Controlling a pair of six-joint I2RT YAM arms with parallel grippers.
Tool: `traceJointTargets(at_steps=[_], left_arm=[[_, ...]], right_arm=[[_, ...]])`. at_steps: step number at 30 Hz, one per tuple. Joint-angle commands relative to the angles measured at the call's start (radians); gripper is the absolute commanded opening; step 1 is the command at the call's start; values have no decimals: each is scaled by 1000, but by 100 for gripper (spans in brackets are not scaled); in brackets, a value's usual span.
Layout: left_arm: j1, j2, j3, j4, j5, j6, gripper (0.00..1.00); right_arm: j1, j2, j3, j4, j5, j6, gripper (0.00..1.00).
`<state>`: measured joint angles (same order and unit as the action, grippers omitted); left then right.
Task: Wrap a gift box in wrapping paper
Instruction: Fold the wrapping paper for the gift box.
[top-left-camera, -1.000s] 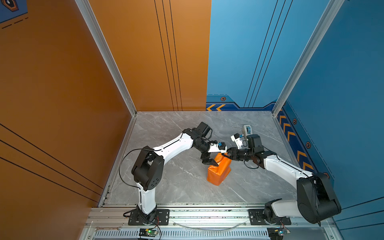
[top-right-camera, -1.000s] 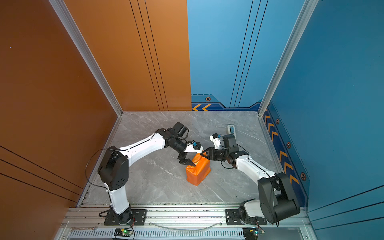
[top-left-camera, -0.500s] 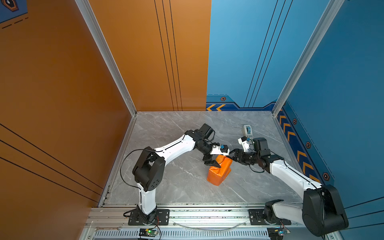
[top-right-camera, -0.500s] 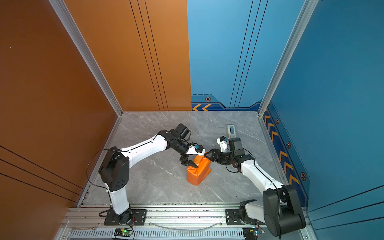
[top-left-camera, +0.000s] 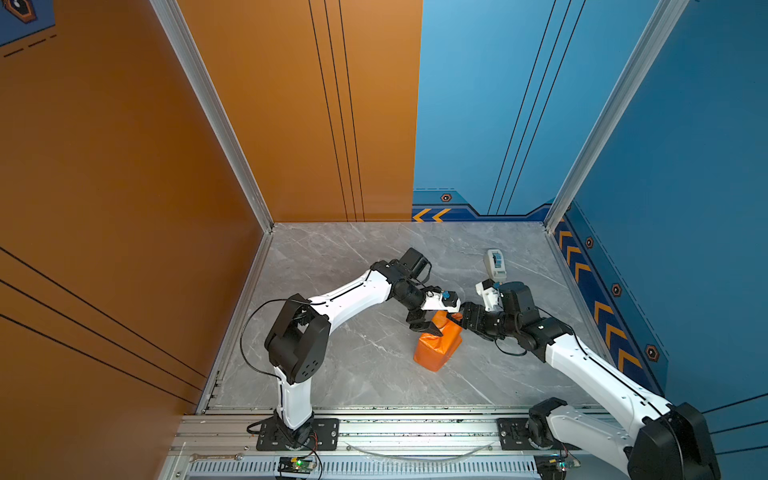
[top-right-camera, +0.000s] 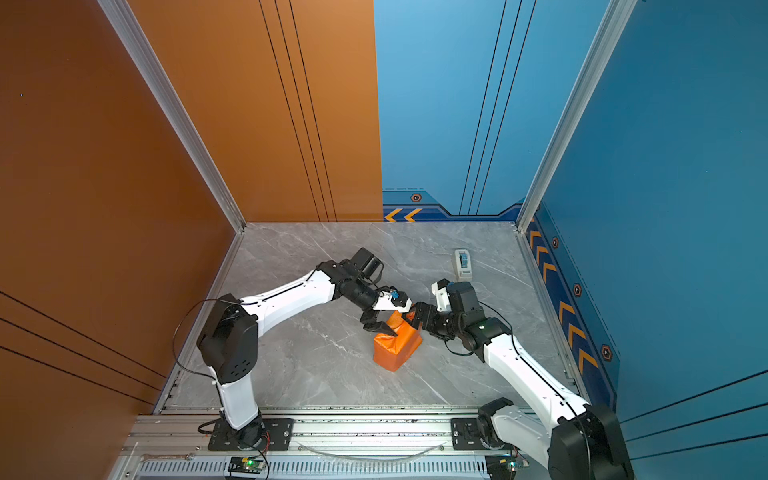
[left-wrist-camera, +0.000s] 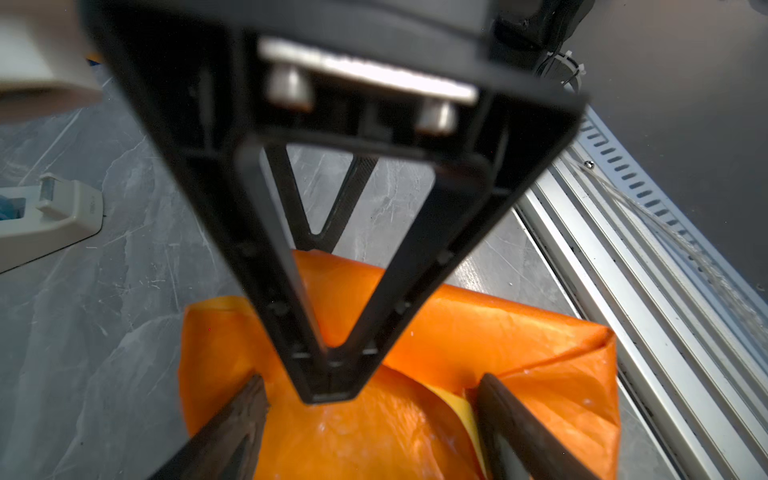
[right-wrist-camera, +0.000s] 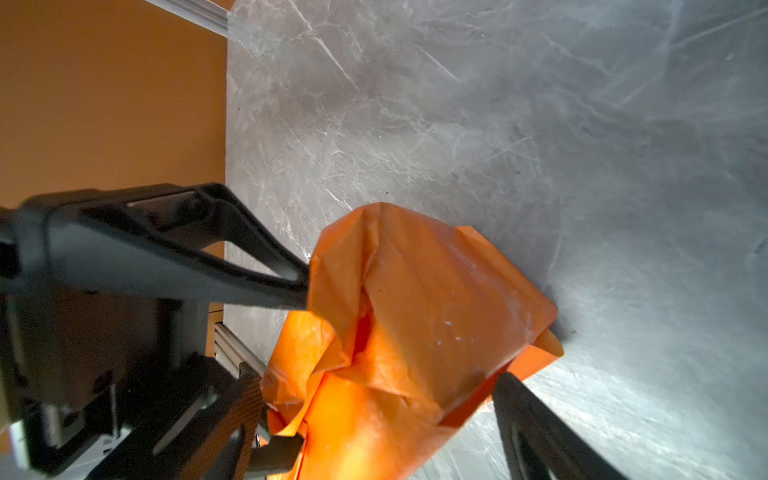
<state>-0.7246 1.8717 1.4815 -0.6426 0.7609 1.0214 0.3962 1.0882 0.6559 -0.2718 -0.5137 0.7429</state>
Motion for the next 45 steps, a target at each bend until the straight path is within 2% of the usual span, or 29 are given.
traceJointTargets(at_steps=[1, 3, 7, 10, 17, 23, 27, 34, 43, 45], left_arm=[[-37, 33, -38, -144, -49, 45, 80], [-38, 29, -33, -144, -46, 39, 80], [-31, 9, 0, -143, -8, 16, 82], [-14, -16, 35, -143, 45, 4, 84], [43, -59, 73, -63, 146, -60, 85], [44, -9, 67, -63, 64, -35, 84], [45, 20, 67, -63, 58, -32, 83], [1, 31, 23, -63, -12, 11, 84], [-9, 19, -46, -60, -66, -14, 85], [-11, 11, -85, -25, -80, -73, 85]], right_arm=[[30, 41, 8, -19, 61, 46, 89], [36, 59, 19, -46, 86, 27, 85], [16, 88, -4, -108, 115, -12, 57], [-12, 91, -39, -110, 106, -20, 49], [-29, 61, -78, -80, 82, -30, 47], [-34, 62, -79, -65, 62, -47, 47], [-34, 63, -83, -53, 51, -50, 47], [-39, 60, -86, -42, 46, -48, 47], [-49, 56, -83, -9, 29, -44, 50], [-50, 60, -81, 7, 16, -42, 52]])
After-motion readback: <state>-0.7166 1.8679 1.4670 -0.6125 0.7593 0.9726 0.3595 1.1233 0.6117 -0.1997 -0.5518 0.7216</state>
